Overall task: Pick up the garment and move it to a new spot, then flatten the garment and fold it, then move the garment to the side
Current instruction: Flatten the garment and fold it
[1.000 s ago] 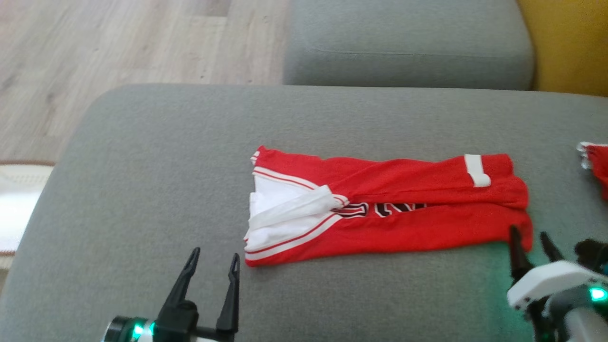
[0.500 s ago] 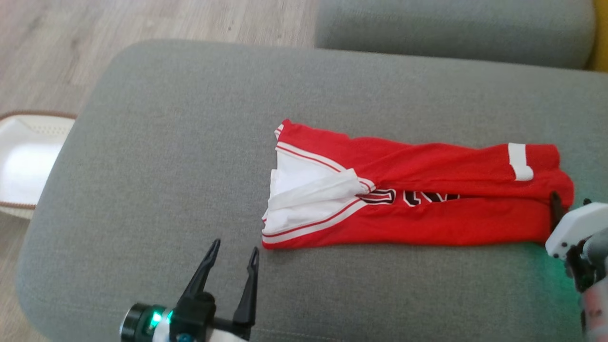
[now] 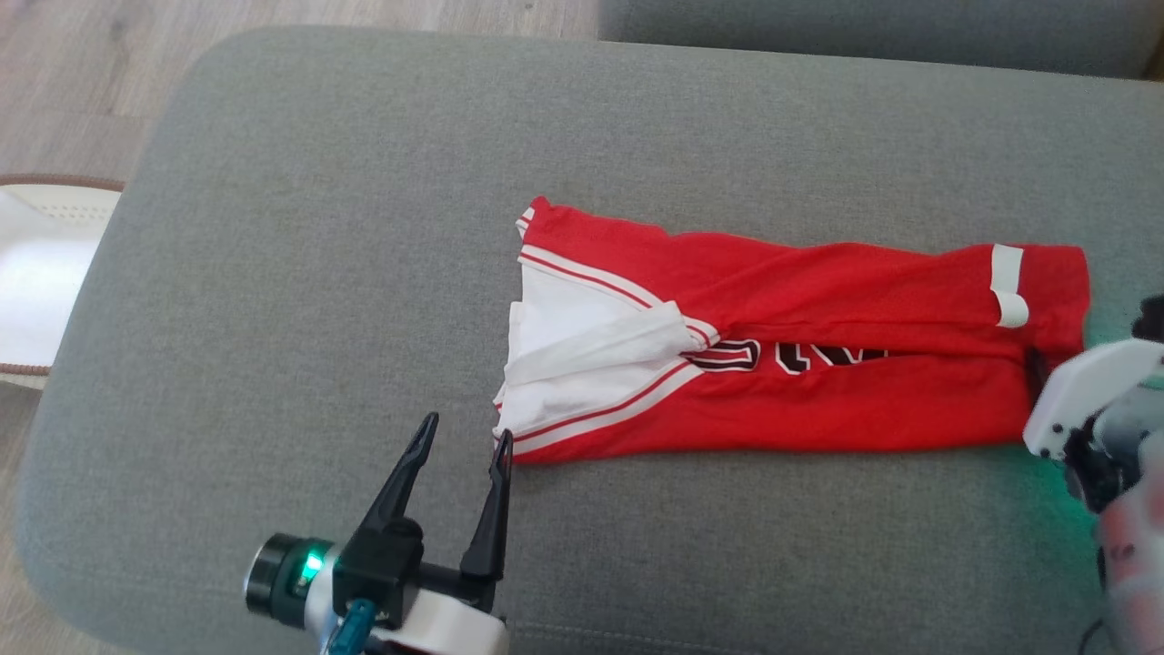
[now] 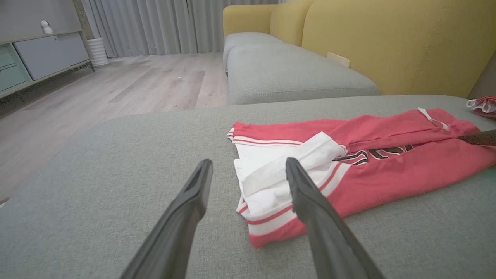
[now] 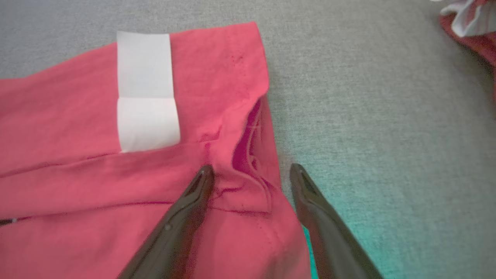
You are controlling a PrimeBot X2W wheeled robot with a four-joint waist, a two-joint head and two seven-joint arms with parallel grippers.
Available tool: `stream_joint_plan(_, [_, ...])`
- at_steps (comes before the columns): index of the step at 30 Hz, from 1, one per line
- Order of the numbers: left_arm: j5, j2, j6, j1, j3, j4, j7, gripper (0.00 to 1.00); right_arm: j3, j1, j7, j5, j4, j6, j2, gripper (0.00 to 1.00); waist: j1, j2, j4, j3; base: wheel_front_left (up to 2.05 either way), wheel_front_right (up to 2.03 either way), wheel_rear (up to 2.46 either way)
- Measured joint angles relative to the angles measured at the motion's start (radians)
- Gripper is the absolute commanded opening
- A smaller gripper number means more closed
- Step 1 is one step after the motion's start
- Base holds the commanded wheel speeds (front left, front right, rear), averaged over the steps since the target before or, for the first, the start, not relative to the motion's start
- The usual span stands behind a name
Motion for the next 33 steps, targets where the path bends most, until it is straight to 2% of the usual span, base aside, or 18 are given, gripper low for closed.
stream_joint_plan(1, [0.002, -0.002, -0.004, -0.003, 0.003, 0.000, 0.000, 1.00, 0.011, -0.006, 0.011, 0.015, 0.000, 0.000, -0.001, 0.96, 0.0000, 0.0000, -0.001, 0.001, 0.00, 0.00, 0.00])
stream_joint_plan(3, [0.006, -0.004, -0.004, -0.005, 0.005, 0.000, 0.000, 1.00, 0.026, -0.010, 0.021, 0.031, -0.001, 0.000, -0.001, 0.47, 0.0000, 0.0000, -0.003, 0.002, 0.00, 0.00, 0.00])
stream_joint_plan(4, [0.006, -0.006, -0.004, -0.005, 0.008, 0.001, 0.000, 1.00, 0.042, -0.012, 0.032, 0.047, -0.003, 0.000, -0.002, 0.30, 0.0000, 0.0000, -0.004, 0.002, 0.00, 0.00, 0.00])
stream_joint_plan(5, [0.006, -0.007, -0.005, -0.005, 0.009, 0.002, 0.000, 1.00, 0.056, -0.012, 0.038, 0.063, -0.007, 0.000, -0.002, 0.00, 0.0000, 0.0000, -0.006, 0.002, 0.00, 0.00, 0.00])
stream_joint_plan(14, [0.017, -0.008, -0.030, 0.000, 0.019, 0.014, 0.000, 1.00, 0.107, 0.038, 0.004, 0.114, -0.044, 0.000, -0.024, 0.00, 0.0000, 0.0000, -0.029, -0.040, 0.00, 0.00, 0.00])
stream_joint_plan(19, [0.017, -0.003, -0.033, 0.014, 0.022, 0.015, 0.000, 1.00, 0.111, 0.057, 0.004, 0.119, -0.075, 0.000, -0.086, 0.00, 0.0000, 0.0000, -0.070, -0.068, 0.00, 0.00, 0.00])
stream_joint_plan(22, [0.017, -0.002, -0.035, 0.027, 0.022, 0.015, 0.000, 1.00, 0.112, 0.056, 0.026, 0.119, -0.107, 0.000, -0.135, 0.00, 0.0000, 0.0000, -0.096, -0.081, 0.00, 0.00, 0.00])
stream_joint_plan(25, [0.017, -0.003, -0.039, 0.025, 0.022, 0.018, 0.000, 1.00, 0.113, 0.054, 0.065, 0.129, -0.161, 0.000, -0.157, 0.00, 0.0000, 0.0000, -0.113, -0.099, 0.00, 0.00, 0.00])
stream_joint_plan(28, [0.017, -0.004, -0.040, 0.026, 0.021, 0.029, 0.000, 1.00, 0.135, 0.054, 0.096, 0.161, -0.219, 0.000, -0.142, 0.00, 0.0000, 0.0000, -0.113, -0.115, 0.00, 0.00, 0.00])
stream_joint_plan(33, [0.017, -0.009, -0.047, 0.039, 0.018, 0.040, 0.000, 1.00, 0.181, 0.073, 0.148, 0.240, -0.332, 0.000, -0.076, 0.00, 0.0000, 0.0000, -0.094, -0.148, 0.00, 0.00, 0.00])
